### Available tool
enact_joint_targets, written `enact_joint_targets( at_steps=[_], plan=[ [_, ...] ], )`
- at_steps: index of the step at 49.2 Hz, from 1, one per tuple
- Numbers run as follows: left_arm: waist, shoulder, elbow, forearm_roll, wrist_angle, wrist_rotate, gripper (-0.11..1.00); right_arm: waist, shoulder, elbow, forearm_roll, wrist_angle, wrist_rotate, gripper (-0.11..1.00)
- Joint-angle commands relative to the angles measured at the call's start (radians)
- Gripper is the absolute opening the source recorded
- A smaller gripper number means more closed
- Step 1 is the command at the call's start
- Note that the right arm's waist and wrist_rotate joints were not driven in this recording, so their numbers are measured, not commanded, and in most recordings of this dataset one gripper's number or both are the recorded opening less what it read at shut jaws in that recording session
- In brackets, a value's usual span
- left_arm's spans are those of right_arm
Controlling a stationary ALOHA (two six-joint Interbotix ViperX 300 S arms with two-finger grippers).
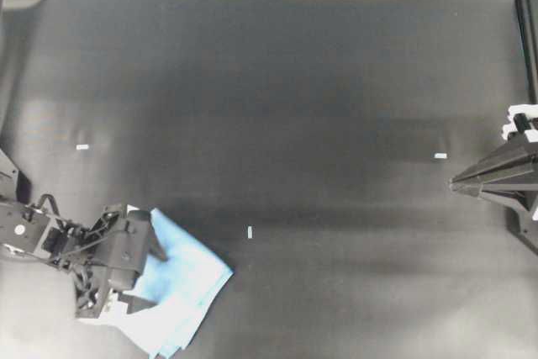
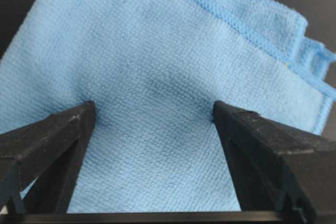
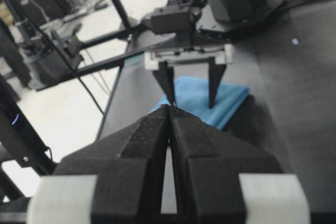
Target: Push a blue cloth with the left arm to wipe the desk.
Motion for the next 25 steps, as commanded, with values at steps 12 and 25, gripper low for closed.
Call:
enact_joint_targets(
  at_steps=[12, 25],
  plan=[
    [-0.029, -0.192, -0.009, 0.002, 0.069, 0.003, 0.87, 0.002, 0.000, 0.006, 0.002, -0.002, 0.000, 0.00],
    [-0.032, -0.339, 0.003, 0.003, 0.109, 0.008, 0.87, 0.000, -0.006, 0.014, 0.002, -0.003, 0.000, 0.00]
  ],
)
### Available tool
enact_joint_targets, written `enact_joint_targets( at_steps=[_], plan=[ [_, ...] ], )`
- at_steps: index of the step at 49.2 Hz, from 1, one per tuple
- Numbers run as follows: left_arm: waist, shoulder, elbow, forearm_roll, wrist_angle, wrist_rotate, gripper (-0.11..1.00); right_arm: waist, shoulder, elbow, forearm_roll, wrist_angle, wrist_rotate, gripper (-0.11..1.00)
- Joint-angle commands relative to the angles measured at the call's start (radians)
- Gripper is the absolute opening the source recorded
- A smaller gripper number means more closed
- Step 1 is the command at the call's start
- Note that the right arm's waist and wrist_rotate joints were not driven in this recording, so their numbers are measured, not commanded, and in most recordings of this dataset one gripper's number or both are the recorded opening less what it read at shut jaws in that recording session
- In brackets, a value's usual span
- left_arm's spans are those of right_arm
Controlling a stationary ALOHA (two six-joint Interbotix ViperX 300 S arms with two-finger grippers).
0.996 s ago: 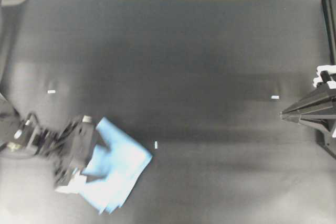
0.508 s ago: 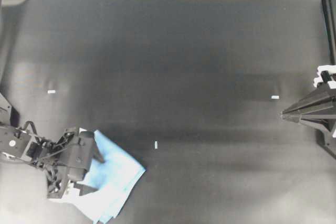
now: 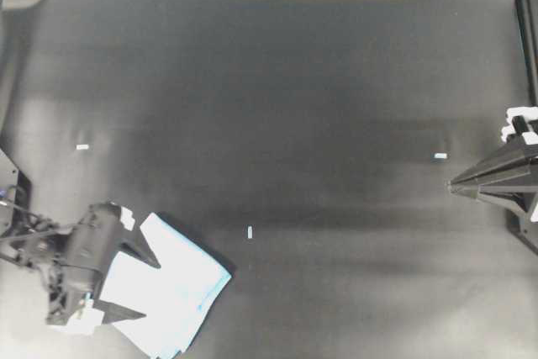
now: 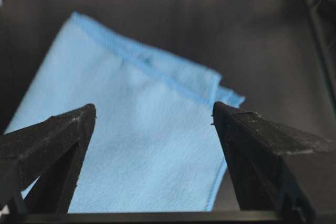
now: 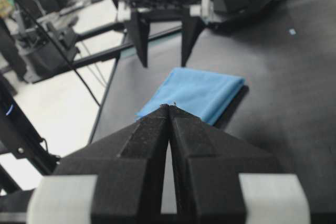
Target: Push a blue cloth with the left arm to wipe the desk.
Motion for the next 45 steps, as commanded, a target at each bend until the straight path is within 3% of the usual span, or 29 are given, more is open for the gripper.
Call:
enact_joint_targets(
  at_steps=[1, 11, 22, 36, 45],
  plan=[
    [-0.003, -0.063, 0.008, 0.002, 0.002, -0.003, 0.87, 0.000, 0.002, -0.006, 0.002, -0.008, 0.000, 0.00],
    [-0.003, -0.155, 0.061, 0.002, -0.002, -0.020, 0.87, 0.000, -0.009, -0.006, 0.002, -0.008, 0.002, 0.00],
    [0.006, -0.227, 0.078, 0.002, -0.008, 0.011, 0.87, 0.000, -0.020, 0.006, 0.002, 0.006, 0.000, 0.00],
    [0.014, -0.377, 0.124, 0.003, -0.009, 0.044, 0.87, -0.002, -0.091, 0.028, 0.002, 0.120, 0.000, 0.00],
    [0.026, -0.414, 0.140, 0.003, -0.009, 0.054, 0.87, 0.000, -0.107, 0.052, 0.002, 0.109, 0.002, 0.00]
  ],
)
